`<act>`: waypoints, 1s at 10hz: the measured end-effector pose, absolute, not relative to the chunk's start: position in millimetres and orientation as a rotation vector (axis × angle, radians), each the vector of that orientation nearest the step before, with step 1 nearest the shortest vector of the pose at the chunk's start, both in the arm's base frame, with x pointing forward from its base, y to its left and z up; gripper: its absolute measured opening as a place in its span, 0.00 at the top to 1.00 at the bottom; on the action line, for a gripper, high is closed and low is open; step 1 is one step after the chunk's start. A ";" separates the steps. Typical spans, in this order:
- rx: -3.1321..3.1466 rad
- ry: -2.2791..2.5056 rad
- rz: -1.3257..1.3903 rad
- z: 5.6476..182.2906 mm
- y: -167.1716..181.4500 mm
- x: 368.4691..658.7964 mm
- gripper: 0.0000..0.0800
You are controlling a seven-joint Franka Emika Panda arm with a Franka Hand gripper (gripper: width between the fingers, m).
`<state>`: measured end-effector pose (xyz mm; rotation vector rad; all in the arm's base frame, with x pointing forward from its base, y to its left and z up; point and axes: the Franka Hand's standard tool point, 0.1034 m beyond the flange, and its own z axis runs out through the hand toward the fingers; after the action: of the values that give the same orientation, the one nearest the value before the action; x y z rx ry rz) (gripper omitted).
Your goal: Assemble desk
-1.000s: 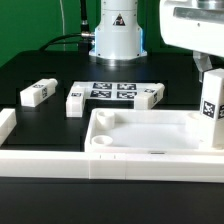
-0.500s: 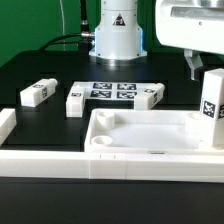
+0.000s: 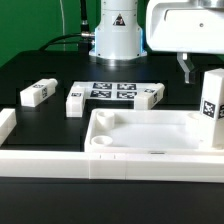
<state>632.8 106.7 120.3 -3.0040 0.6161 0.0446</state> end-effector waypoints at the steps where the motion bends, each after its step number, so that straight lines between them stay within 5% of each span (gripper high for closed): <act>1: -3.050 0.426 0.031 120.2 108.6 632.5 0.19; 10: -3.032 -0.674 -0.007 119.0 104.8 633.2 0.19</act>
Offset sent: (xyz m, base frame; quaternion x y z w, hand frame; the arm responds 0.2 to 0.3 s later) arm 0.0026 -0.0004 0.0010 -0.0140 0.0140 -0.2500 0.9680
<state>633.2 104.8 119.0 -3.0324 -0.6737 -0.0067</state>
